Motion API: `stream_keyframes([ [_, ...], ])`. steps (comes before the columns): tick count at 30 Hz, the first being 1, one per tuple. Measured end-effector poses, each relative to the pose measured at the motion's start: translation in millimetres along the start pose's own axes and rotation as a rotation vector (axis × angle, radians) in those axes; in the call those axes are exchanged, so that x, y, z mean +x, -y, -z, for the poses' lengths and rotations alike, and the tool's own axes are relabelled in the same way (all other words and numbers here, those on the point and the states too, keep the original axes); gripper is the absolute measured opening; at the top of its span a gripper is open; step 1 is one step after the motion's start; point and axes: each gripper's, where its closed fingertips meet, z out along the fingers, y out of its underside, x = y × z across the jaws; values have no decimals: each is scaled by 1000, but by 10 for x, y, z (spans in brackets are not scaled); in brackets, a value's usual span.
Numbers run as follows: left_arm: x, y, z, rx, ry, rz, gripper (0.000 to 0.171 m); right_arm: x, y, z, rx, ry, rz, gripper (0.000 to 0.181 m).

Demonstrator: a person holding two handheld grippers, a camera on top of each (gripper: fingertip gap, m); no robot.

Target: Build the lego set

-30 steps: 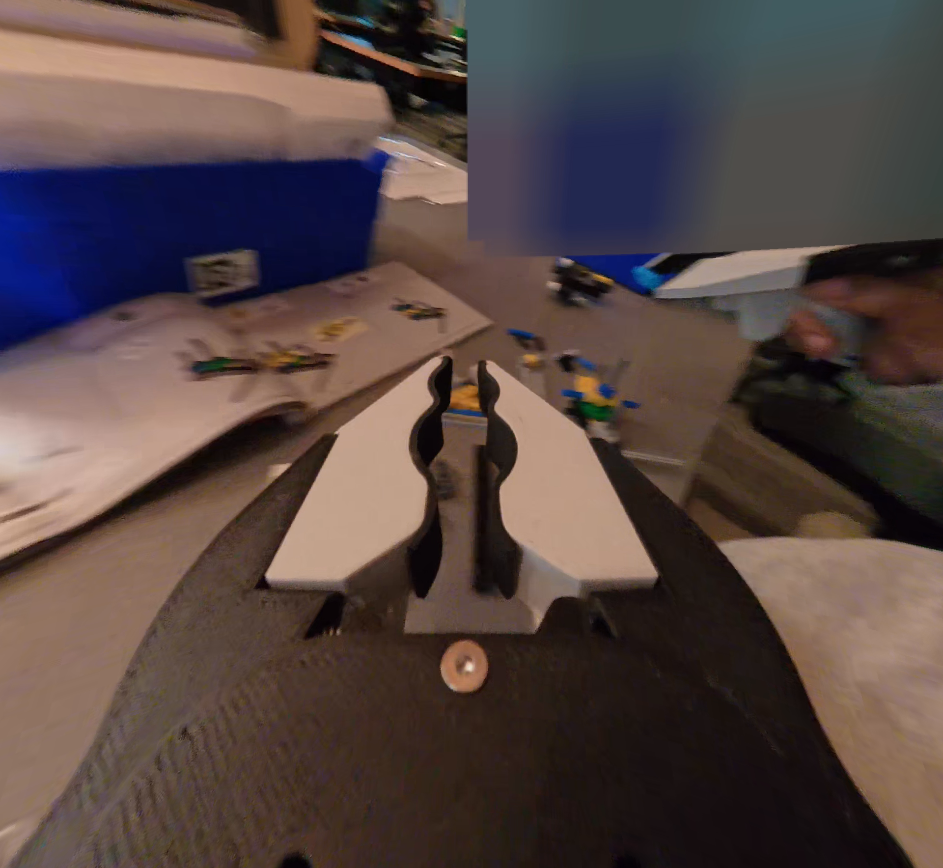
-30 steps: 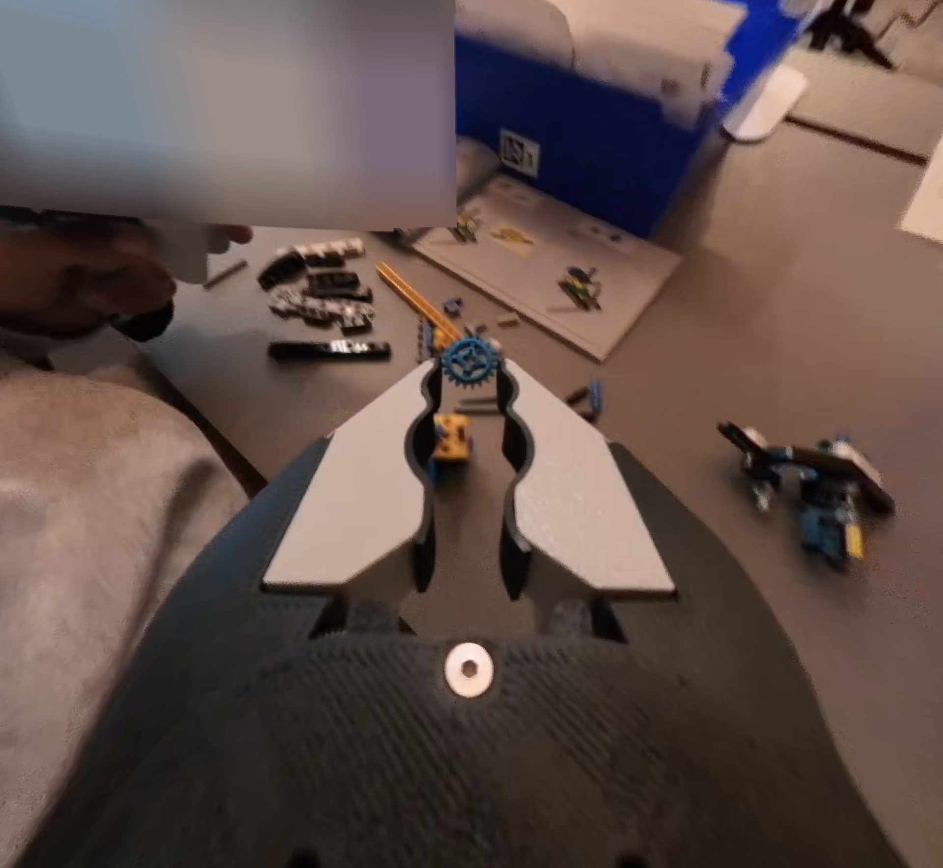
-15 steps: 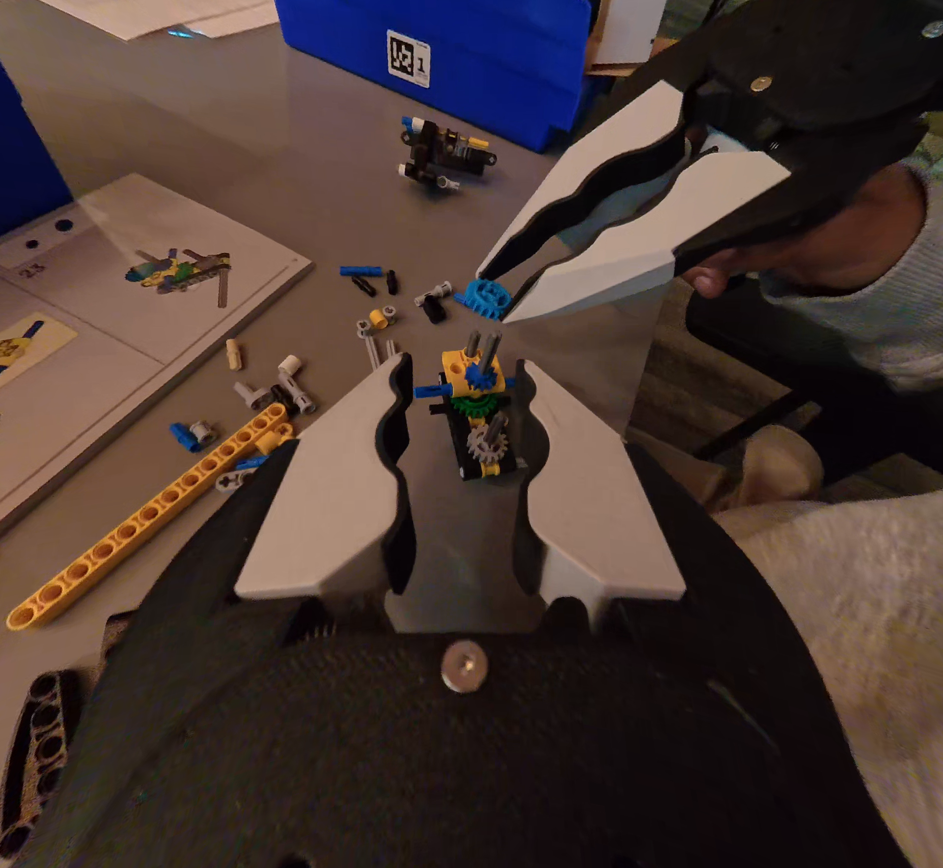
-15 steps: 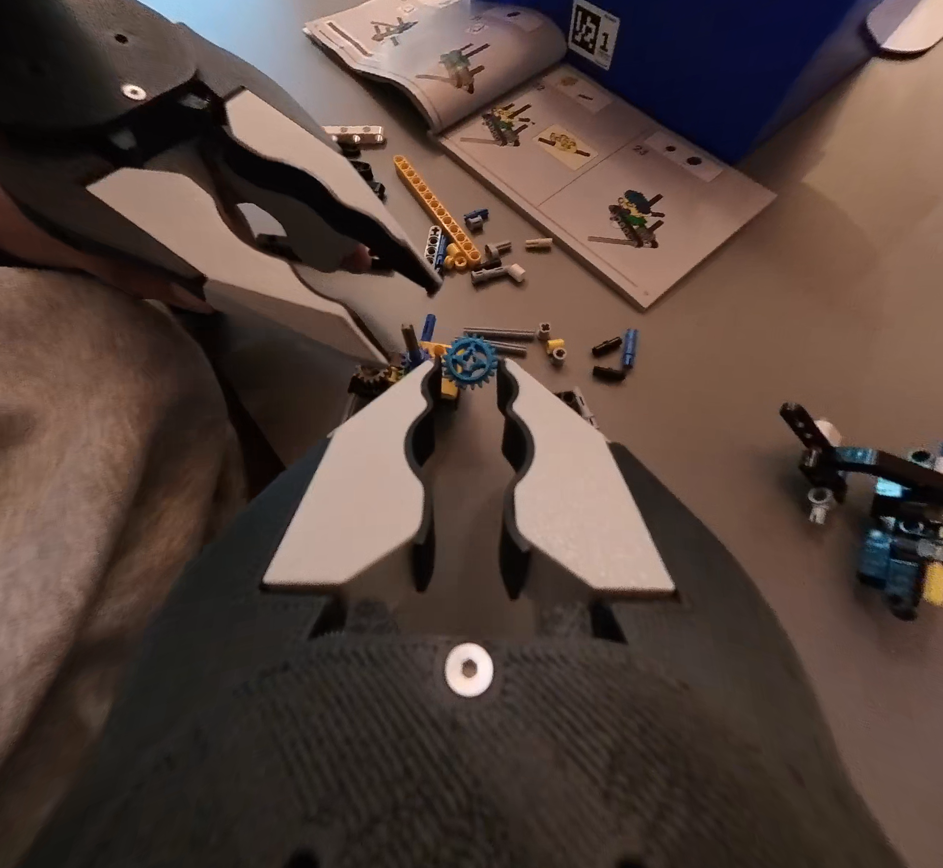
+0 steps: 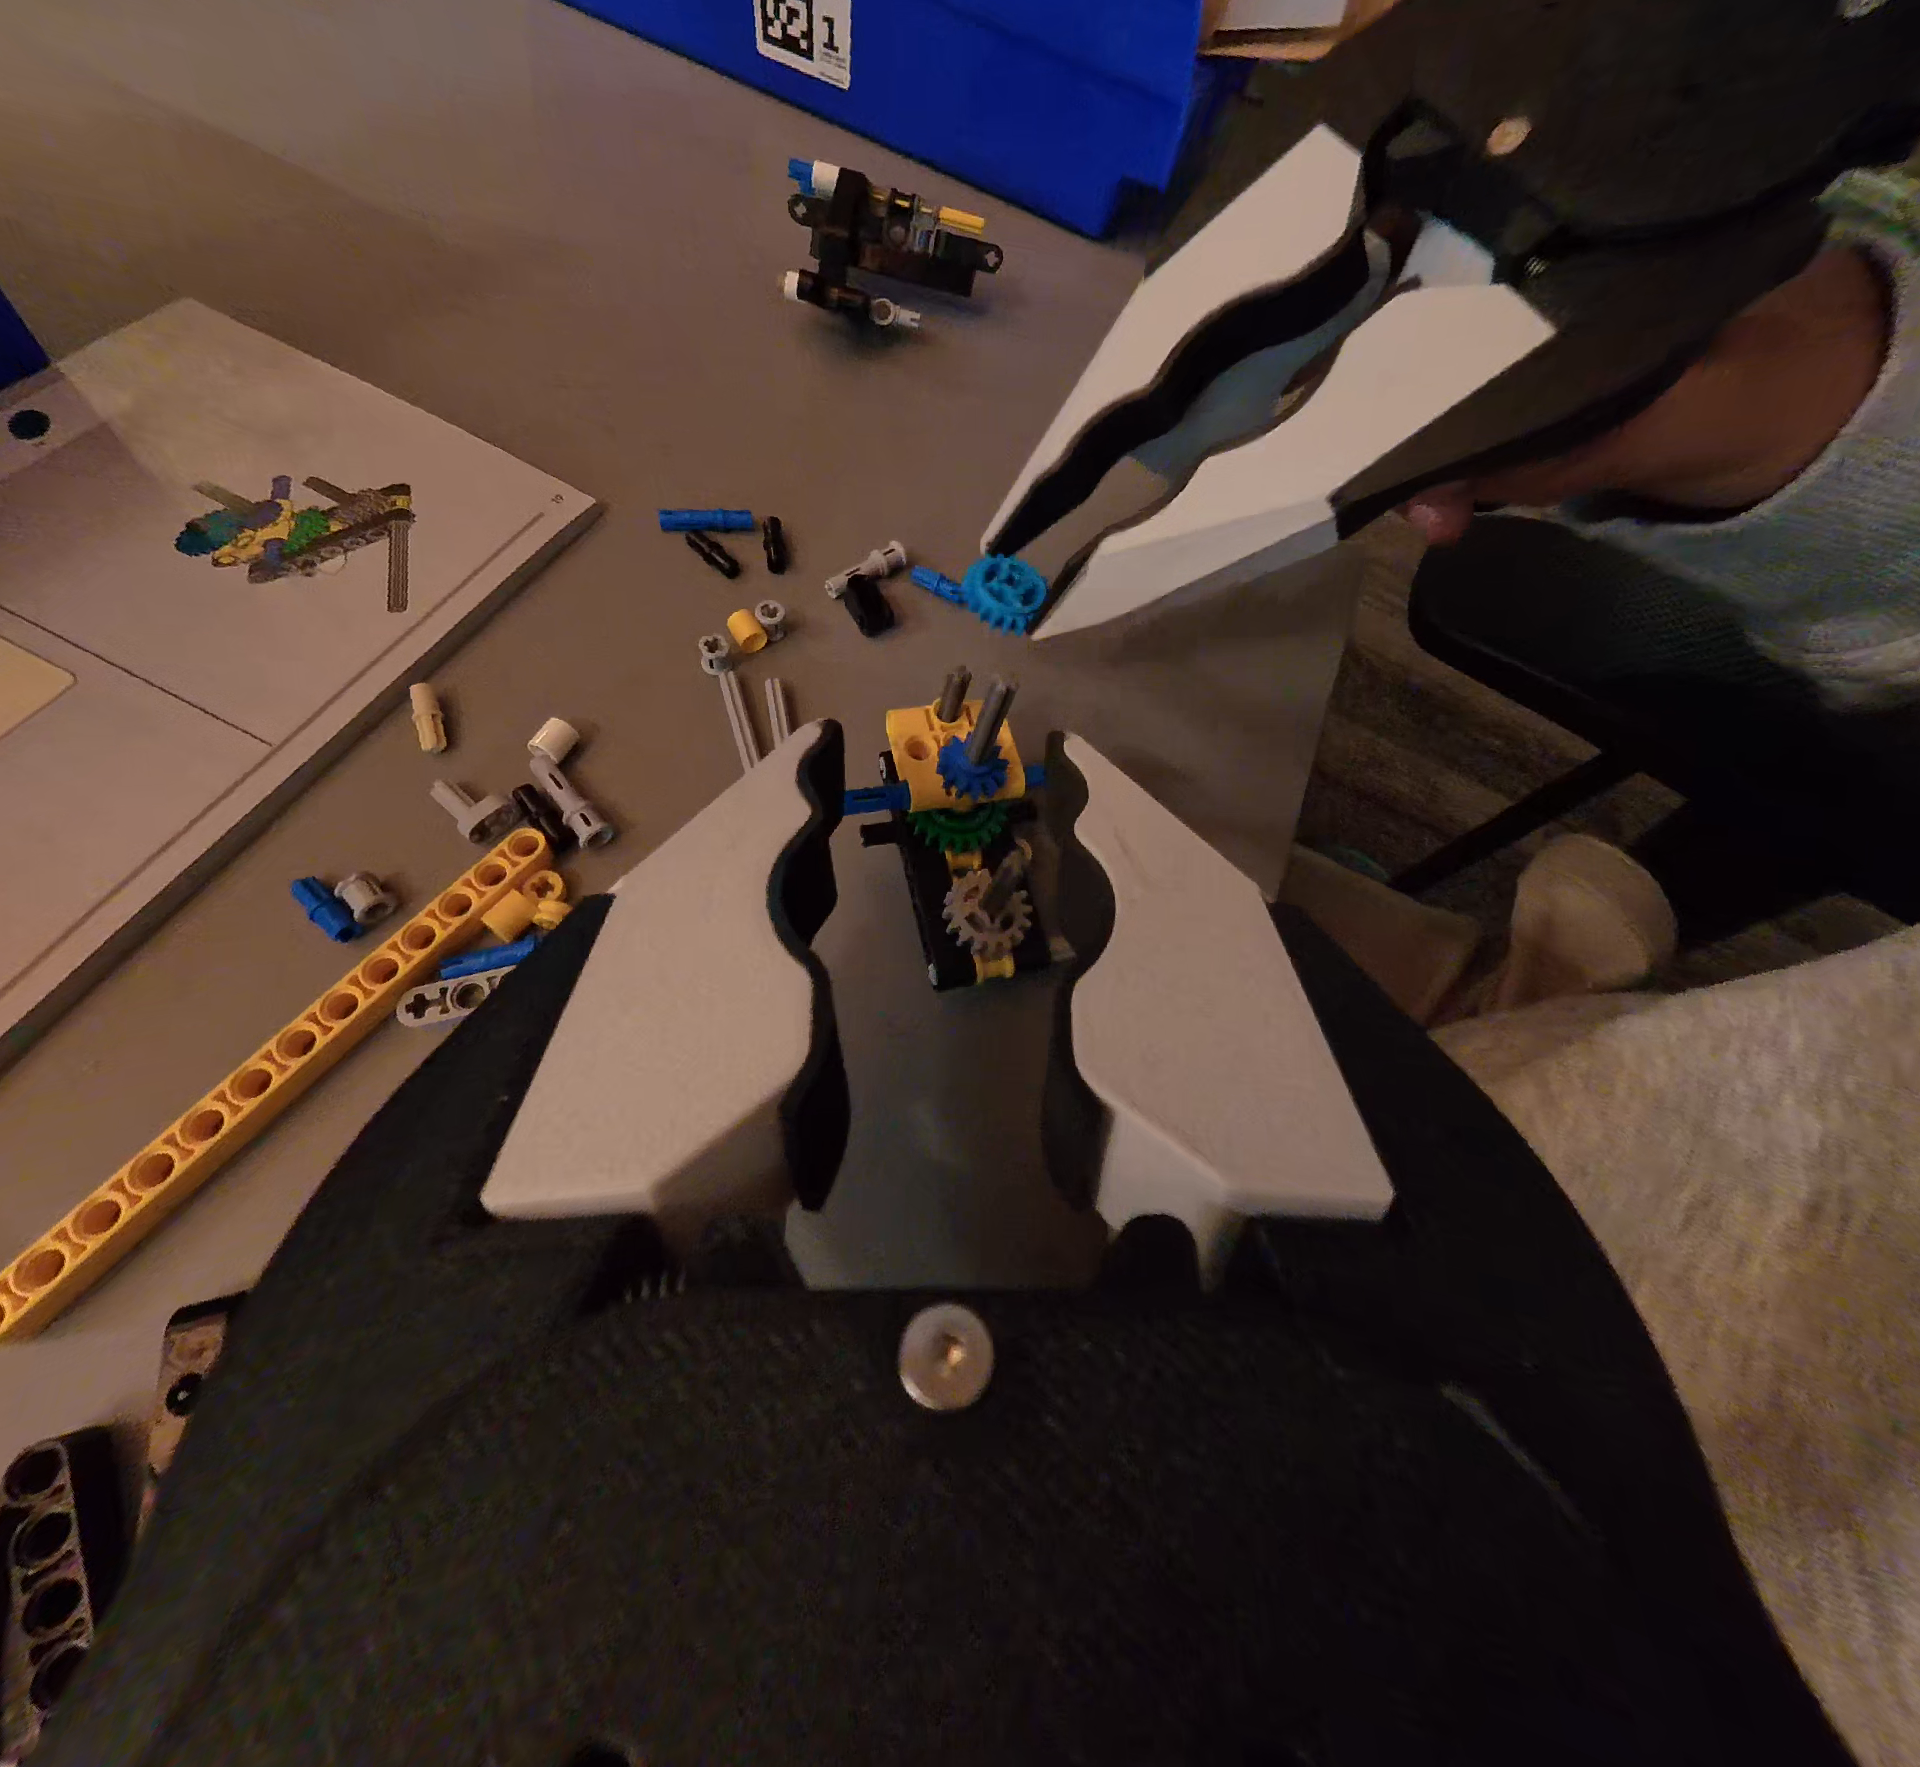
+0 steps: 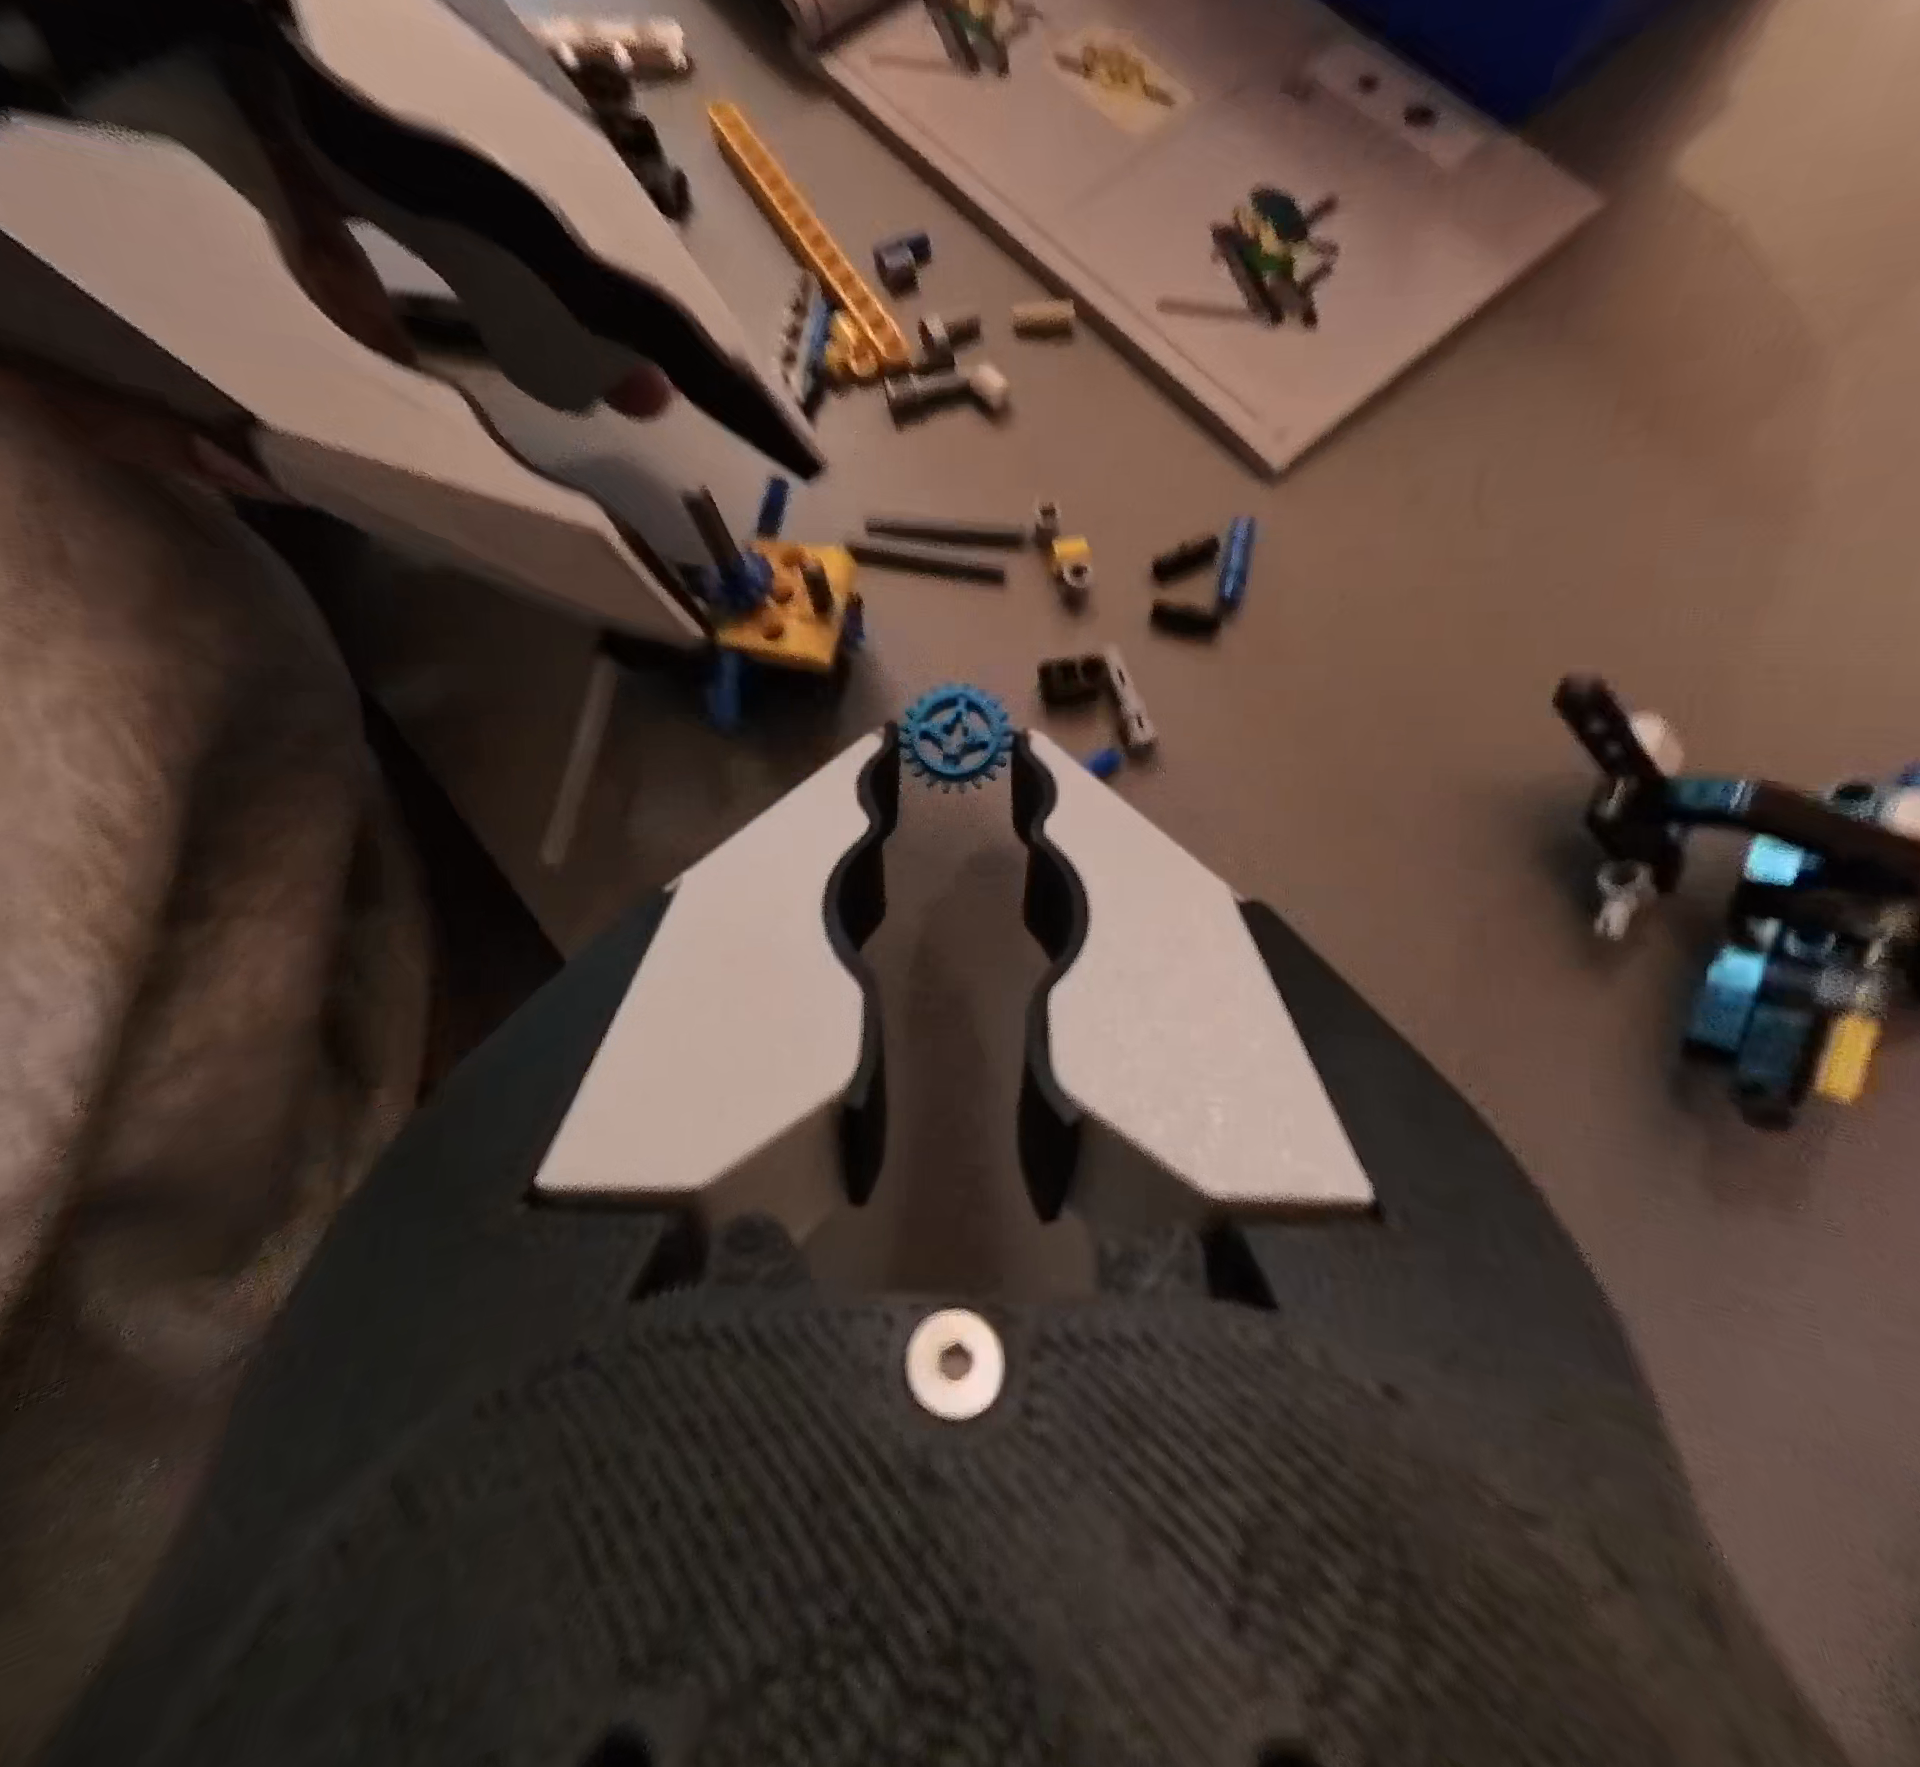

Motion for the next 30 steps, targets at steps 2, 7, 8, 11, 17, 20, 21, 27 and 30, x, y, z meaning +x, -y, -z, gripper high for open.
stream_keyframes([
  [2, -1, 4, 3, 3, -1, 3, 35, 34, -168, -6, -45, -16, -24, 20],
  [7, -11, 12, 9, 10, -12, 23, 34, 51, -358, -21, -87, -74, -11, 21],
  [8, -12, 14, 10, 12, -13, 25, 34, 52, -361, -22, -84, -82, -8, 21],
  [11, -12, 17, 12, 14, -13, 25, 34, 67, -369, -11, -85, -98, -21, 27],
  [17, -12, 17, 16, 15, -10, 23, 34, 102, -392, 39, -104, -146, -50, 32],
  [20, -10, 15, 15, 14, -13, 24, 34, 98, -372, 27, -87, -155, -87, 26],
  [21, -9, 14, 15, 14, -13, 25, 34, 99, -361, 23, -76, -155, -106, 25],
  [27, -11, 7, 14, 10, -14, 28, 33, 86, -334, 12, -57, -135, -189, 25],
  [30, -11, 4, 12, 8, -12, 26, 33, 91, -312, 34, -51, -151, -203, 27],
])
